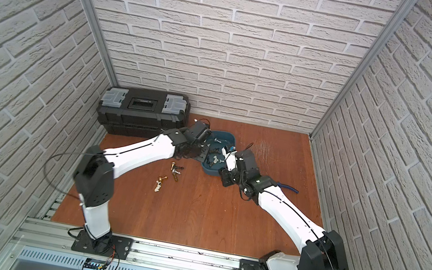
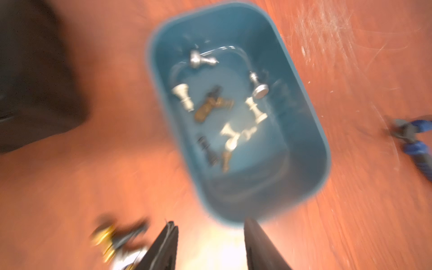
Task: Put the chess pieces into the storage box
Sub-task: Place the chess piece in the storage box, then pick up the chess piece at the center of the board.
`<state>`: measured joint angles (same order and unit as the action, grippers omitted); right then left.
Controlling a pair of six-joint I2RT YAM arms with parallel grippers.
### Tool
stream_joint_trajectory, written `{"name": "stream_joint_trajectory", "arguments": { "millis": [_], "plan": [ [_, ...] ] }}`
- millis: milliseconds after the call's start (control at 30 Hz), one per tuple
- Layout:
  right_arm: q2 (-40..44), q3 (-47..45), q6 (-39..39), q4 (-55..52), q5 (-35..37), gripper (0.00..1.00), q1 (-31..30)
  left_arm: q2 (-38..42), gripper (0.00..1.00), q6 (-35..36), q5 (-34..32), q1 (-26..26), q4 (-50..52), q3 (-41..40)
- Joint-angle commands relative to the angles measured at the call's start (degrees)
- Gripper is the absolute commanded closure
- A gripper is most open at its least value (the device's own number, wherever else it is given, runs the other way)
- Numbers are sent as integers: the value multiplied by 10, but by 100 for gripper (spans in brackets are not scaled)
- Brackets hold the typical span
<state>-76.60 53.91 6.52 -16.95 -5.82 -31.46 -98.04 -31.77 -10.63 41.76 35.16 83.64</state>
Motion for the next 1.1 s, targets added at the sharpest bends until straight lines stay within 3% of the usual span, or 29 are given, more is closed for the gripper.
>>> {"name": "stream_joint_trajectory", "arguments": {
  "millis": [0, 233, 400, 1067],
  "plan": [
    [-24, 32, 3, 14, 9, 65, -44, 97, 49, -46, -47, -7, 23, -107],
    [-147, 128, 3, 5, 1, 65, -113, 296, 48, -127, -27, -67, 25, -351],
    [-213, 181, -3, 0, -10, 64, -146, 368, 46, -132, 5, -118, -4, -427],
    [-373, 287, -23, -52, -29, 62, -167, 293, 47, -133, 54, -138, -88, -476]
  ]
}}
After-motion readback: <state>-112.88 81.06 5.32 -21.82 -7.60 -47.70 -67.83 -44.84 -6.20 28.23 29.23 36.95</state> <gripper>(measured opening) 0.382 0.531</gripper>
